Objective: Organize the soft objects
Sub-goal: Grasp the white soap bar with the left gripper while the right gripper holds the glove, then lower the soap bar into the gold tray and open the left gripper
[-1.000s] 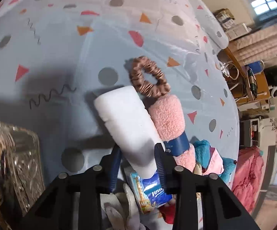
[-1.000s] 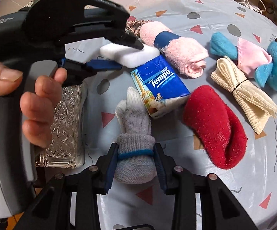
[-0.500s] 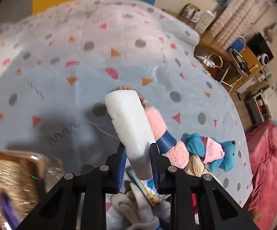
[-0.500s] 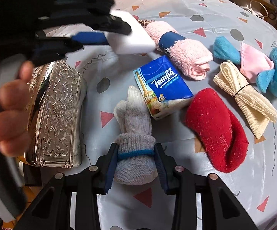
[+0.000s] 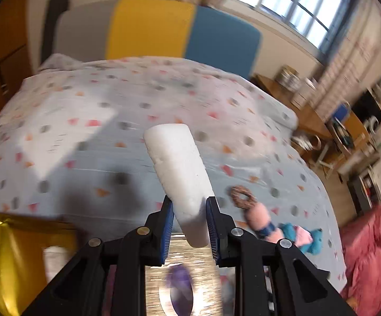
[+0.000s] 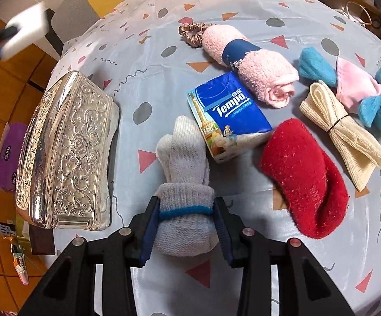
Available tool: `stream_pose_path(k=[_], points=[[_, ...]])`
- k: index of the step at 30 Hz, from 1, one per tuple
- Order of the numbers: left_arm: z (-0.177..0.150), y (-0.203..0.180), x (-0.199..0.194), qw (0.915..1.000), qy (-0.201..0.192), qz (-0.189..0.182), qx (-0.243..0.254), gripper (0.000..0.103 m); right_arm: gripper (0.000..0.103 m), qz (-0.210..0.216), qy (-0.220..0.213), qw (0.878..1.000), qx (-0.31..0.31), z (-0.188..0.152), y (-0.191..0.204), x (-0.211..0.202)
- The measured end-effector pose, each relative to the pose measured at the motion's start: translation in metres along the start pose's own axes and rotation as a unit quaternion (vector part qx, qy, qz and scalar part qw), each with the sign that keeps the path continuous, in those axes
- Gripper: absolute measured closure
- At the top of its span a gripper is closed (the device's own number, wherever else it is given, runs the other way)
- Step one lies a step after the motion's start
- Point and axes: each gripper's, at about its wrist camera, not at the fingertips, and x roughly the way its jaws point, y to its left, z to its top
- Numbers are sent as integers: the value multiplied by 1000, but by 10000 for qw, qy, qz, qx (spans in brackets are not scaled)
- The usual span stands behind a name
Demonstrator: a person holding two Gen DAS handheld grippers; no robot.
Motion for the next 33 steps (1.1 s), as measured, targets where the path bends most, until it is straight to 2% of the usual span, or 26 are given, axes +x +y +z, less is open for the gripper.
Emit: stream_pose_path(k=[5,9,16,24,33], points=[[-17,64,-42,9986,-421,276,-161,78,62,-67,-58,9999,-69,-1,4,0],[-46,112,-73,9952,-759,559,-252,78,62,-139,-99,9998,-141,-1,10,3],[-104,173,-105,9874,-1074,1095,-388,77,62,-373,-177,9986,-340,-1,19,5],[-163,200,-113,9771,-1252,1694,-308,76,62,-786,-340,9928,-834,-6,39,8],[-195,214,-106,9757,-1155,1841,-270,75,62,-921,-395,9906,-932,-12,47,12]])
